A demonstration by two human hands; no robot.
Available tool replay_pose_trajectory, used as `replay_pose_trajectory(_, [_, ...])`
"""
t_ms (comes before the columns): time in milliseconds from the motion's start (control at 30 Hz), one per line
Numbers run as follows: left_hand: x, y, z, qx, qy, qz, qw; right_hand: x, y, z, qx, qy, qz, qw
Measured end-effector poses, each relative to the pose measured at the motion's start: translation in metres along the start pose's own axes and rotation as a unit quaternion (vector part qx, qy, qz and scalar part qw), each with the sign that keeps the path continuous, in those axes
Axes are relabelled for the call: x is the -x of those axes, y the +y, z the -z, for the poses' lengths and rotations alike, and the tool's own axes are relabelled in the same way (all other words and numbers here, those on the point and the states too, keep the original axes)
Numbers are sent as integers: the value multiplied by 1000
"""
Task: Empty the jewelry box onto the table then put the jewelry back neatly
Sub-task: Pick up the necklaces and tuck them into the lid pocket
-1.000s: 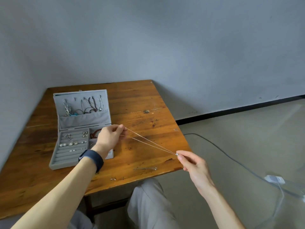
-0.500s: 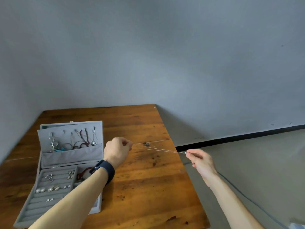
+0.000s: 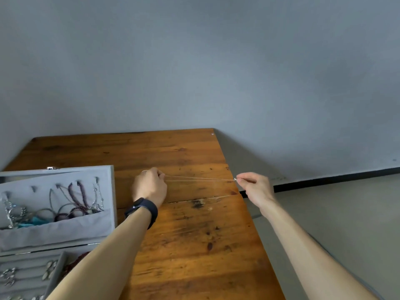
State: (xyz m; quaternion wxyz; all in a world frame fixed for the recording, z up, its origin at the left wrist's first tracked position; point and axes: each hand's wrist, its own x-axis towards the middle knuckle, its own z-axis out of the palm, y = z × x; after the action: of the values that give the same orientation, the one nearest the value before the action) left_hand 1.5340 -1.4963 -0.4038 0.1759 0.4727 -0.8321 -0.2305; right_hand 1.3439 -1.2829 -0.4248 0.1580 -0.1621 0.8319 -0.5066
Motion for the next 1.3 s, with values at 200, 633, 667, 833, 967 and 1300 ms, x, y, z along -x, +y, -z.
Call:
replay_pose_trajectory(200, [-28,-7,-17,-37,85,21,995,-35,-8,-33,53,7,37,998])
replay_pose_trajectory(633, [-47,-18,-33,42,127,71,988,-50,-5,-60,163,75,114,977])
replay_pose_trajectory(667, [-48,-19,-33,53,127,73,988,-50,-5,-60,161,74,115,977])
replay_pose_trajectory(833, [-48,-15,-31,54,118,102,986,-49,-3,-60,160,65,96,980])
replay_pose_trajectory(967, [-47,-12,-25,35,95,110,989,-41,-5,-59,159,51,85,982])
replay_pose_trajectory(1300, [25,11,-3,20,-25,-30,999,69,-22,-30,162,28,161,973])
